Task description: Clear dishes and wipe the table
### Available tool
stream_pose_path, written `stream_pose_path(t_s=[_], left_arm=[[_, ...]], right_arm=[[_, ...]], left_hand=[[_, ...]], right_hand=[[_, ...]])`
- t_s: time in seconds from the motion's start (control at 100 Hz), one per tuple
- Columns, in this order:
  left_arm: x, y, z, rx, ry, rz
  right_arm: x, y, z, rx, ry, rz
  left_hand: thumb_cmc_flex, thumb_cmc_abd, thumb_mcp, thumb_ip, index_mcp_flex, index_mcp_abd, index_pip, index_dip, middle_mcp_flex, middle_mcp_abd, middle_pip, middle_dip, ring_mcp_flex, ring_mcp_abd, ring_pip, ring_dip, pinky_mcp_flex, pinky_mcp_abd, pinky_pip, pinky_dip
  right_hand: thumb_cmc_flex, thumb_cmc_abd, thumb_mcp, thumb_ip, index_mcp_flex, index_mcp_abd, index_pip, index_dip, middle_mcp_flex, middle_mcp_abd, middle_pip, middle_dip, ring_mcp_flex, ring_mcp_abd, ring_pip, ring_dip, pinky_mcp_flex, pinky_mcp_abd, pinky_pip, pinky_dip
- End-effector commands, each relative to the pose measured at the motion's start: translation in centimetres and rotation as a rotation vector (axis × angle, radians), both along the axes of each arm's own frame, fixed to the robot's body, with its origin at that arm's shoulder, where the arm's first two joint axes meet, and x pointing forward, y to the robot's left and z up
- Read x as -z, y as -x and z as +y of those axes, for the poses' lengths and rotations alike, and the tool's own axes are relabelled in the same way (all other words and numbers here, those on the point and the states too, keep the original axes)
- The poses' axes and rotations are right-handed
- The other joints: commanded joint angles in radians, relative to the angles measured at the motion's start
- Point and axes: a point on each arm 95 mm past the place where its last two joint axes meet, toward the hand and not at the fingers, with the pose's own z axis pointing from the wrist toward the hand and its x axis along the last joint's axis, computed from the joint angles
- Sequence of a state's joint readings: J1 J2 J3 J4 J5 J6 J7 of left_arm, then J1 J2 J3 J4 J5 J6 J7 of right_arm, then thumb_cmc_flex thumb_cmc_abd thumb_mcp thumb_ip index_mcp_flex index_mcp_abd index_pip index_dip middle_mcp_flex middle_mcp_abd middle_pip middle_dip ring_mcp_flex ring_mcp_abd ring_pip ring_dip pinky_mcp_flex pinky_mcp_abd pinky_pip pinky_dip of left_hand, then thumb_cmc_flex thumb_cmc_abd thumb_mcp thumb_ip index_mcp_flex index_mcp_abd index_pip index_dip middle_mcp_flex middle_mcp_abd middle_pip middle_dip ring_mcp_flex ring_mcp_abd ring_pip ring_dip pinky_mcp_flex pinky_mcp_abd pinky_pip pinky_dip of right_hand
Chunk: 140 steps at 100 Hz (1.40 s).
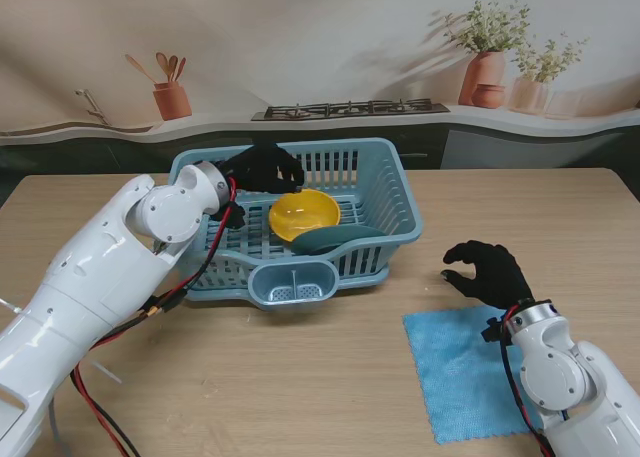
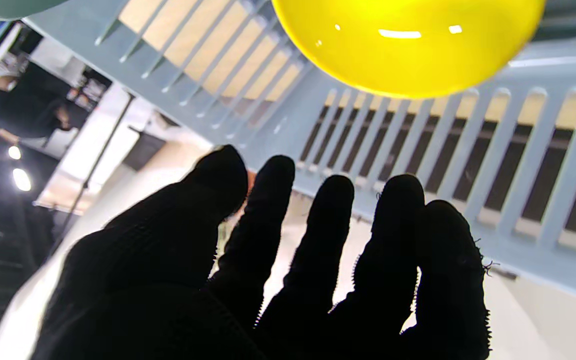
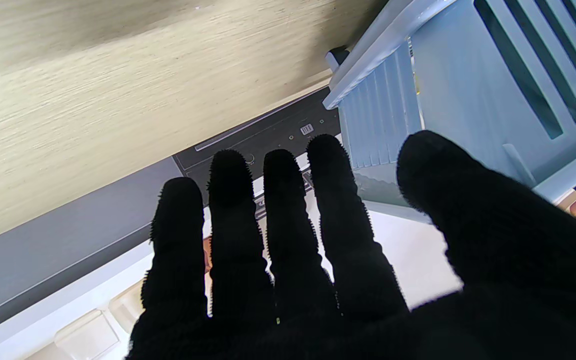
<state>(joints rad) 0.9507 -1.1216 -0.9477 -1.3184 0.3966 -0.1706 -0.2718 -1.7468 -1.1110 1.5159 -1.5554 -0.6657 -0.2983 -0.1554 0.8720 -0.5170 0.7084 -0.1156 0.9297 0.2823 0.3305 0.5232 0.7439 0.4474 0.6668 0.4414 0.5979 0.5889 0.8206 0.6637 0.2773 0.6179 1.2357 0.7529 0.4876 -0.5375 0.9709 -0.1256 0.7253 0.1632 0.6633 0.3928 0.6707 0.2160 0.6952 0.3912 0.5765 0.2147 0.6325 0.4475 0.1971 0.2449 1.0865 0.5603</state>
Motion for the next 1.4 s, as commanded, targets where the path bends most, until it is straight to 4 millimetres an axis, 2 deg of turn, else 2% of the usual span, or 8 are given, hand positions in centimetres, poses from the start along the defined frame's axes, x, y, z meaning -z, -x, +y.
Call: stream_pose_path(t_s=[0.0,0.08,0.37,0.47,0.56,1.0,1.18,1.39], left_arm=[[-0.6,0.1,1.0,-0.006,-0.003,-0.022],[-0.9,0.2,1.9,-0.016,0.001,-0.056],[-1.4,0.9,5.9,-0.051,-0.007,-0.194],[-1.3,1.2,7.3,-0.067,-0.009,-0.24],[-1.1,1.6,8.5,-0.082,-0.01,-0.28],[-0.5,4.2,14.1,-0.173,0.011,-0.445],[0.1,5.1,15.6,-0.203,0.02,-0.513],[1.3,6.1,17.4,-0.244,0.007,-0.572]], right_arm=[[0.2,0.0,0.2,-0.015,0.005,0.009],[0.2,0.0,0.2,-0.015,0.005,0.012],[0.4,-0.1,0.4,-0.015,0.004,0.02],[0.6,-0.1,0.5,-0.015,0.004,0.028],[0.7,-0.1,0.7,-0.017,0.004,0.036],[1.0,-0.1,0.8,-0.027,0.018,0.047],[1.0,-0.1,0.8,-0.029,0.02,0.049],[1.1,-0.1,0.9,-0.031,0.021,0.053]], left_hand=[[0.093,-0.019,0.006,-0.035,-0.03,-0.025,0.039,0.002,-0.013,-0.026,0.017,0.021,0.015,-0.025,0.019,0.017,0.01,-0.015,0.05,0.024],[0.175,-0.003,-0.041,-0.011,-0.051,-0.029,0.109,-0.04,0.003,-0.028,0.002,0.056,0.021,-0.029,0.02,0.018,0.022,-0.017,0.049,0.022],[0.268,0.007,0.0,-0.011,-0.047,-0.064,0.168,-0.029,0.092,-0.055,-0.108,0.125,0.053,-0.049,0.013,0.006,0.059,-0.036,0.021,-0.004],[0.282,0.009,0.006,-0.011,-0.104,-0.072,0.294,-0.063,0.105,-0.063,-0.144,0.147,0.051,-0.057,0.0,-0.007,0.066,-0.049,-0.014,-0.046],[0.284,0.008,0.002,-0.011,-0.143,-0.073,0.392,-0.13,0.103,-0.068,-0.152,0.148,0.047,-0.063,-0.008,-0.012,0.062,-0.055,-0.032,-0.071],[0.284,0.009,0.019,-0.01,-0.159,-0.078,0.421,-0.154,0.097,-0.076,-0.157,0.143,0.043,-0.071,-0.018,-0.018,0.061,-0.056,-0.041,-0.079],[0.278,0.017,0.054,-0.011,-0.188,-0.069,0.405,-0.177,0.047,-0.081,-0.164,0.142,0.006,-0.088,-0.042,-0.032,0.047,-0.09,-0.071,-0.101],[0.241,0.024,0.113,-0.015,-0.247,-0.057,0.369,-0.175,-0.074,-0.085,-0.112,0.114,-0.074,-0.11,-0.069,-0.052,-0.017,-0.132,-0.102,-0.129]], right_hand=[[0.005,0.016,0.0,0.044,-0.016,0.006,-0.004,0.007,-0.023,-0.011,-0.013,-0.01,-0.022,-0.024,-0.005,-0.007,-0.012,-0.03,-0.013,0.014],[0.004,0.017,-0.001,0.044,-0.016,0.006,-0.004,0.007,-0.023,-0.012,-0.013,-0.01,-0.022,-0.024,-0.005,-0.007,-0.012,-0.03,-0.014,0.014],[0.004,0.017,-0.001,0.044,-0.016,0.007,-0.004,0.008,-0.024,-0.013,-0.013,-0.01,-0.023,-0.023,-0.005,-0.007,-0.014,-0.03,-0.014,0.014],[0.004,0.018,-0.001,0.044,-0.016,0.006,-0.005,0.007,-0.024,-0.013,-0.014,-0.01,-0.024,-0.024,-0.006,-0.007,-0.014,-0.03,-0.014,0.014],[0.002,0.018,-0.003,0.044,-0.017,0.005,-0.006,0.007,-0.024,-0.013,-0.014,-0.01,-0.024,-0.026,-0.007,-0.007,-0.015,-0.031,-0.014,0.014],[0.003,0.019,-0.003,0.044,-0.016,0.007,-0.007,0.007,-0.025,-0.012,-0.014,-0.01,-0.025,-0.023,-0.006,-0.007,-0.015,-0.03,-0.015,0.015],[0.003,0.019,-0.003,0.045,-0.016,0.007,-0.007,0.007,-0.025,-0.011,-0.014,-0.01,-0.026,-0.024,-0.007,-0.007,-0.016,-0.03,-0.015,0.015],[0.002,0.019,-0.003,0.045,-0.017,0.006,-0.007,0.008,-0.026,-0.013,-0.014,-0.01,-0.026,-0.025,-0.007,-0.007,-0.016,-0.028,-0.015,0.015]])
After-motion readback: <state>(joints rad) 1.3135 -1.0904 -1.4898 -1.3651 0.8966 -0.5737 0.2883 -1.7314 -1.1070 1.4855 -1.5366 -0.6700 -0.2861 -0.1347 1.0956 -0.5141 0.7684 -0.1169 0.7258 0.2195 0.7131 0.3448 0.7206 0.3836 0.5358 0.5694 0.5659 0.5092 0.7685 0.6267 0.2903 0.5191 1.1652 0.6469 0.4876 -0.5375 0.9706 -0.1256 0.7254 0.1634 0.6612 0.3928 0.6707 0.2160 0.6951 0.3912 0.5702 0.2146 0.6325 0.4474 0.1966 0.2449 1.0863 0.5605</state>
